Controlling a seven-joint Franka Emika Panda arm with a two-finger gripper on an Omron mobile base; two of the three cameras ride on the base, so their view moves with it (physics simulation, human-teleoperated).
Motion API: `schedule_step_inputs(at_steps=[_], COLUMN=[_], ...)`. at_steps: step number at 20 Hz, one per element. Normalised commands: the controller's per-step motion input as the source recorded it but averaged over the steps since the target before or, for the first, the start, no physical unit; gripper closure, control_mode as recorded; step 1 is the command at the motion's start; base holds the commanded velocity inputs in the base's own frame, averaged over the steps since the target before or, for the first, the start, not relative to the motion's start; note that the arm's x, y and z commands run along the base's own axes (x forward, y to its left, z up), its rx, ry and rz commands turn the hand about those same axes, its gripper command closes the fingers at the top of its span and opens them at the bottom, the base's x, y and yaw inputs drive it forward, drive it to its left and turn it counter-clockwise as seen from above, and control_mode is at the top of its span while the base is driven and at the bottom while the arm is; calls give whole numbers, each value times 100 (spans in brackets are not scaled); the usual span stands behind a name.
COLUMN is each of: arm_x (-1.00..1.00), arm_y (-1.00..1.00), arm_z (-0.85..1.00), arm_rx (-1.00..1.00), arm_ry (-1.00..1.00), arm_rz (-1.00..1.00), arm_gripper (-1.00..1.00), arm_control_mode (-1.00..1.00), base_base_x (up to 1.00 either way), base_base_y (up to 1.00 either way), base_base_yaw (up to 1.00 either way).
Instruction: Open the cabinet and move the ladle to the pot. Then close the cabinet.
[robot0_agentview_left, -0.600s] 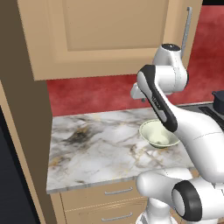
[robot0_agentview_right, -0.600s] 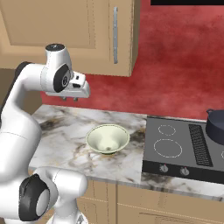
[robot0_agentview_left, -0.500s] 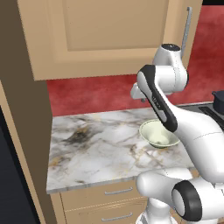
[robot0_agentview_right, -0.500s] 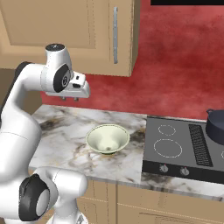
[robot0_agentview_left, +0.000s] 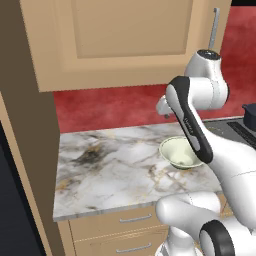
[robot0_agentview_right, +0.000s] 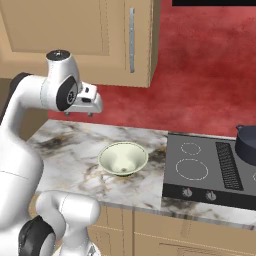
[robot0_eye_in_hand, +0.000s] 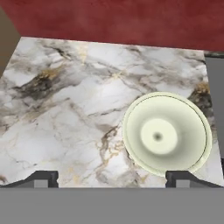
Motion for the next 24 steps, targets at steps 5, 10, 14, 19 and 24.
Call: schedule_step_inputs(at_steps=[5, 10, 14, 19, 24], arm_x=[-6, -1, 0, 0, 0], arm_y=[-46, -35, -24, -7, -13], arm_z=[44, 79, 79, 50, 11], arm_rx=[1, 5, 3, 0, 0], arm_ry=[-17, -8, -3, -7, -13], arm_rz=[0, -2, -8, -10, -7], arm_gripper=[-100, -100, -100, -100, -100], arm_control_mode=[-100, -100, -100, -100, -100], base_base_x=[0, 0, 0, 0, 0], base_base_y=[0, 0, 0, 0, 0], base_base_yaw=[0, 0, 0, 0, 0])
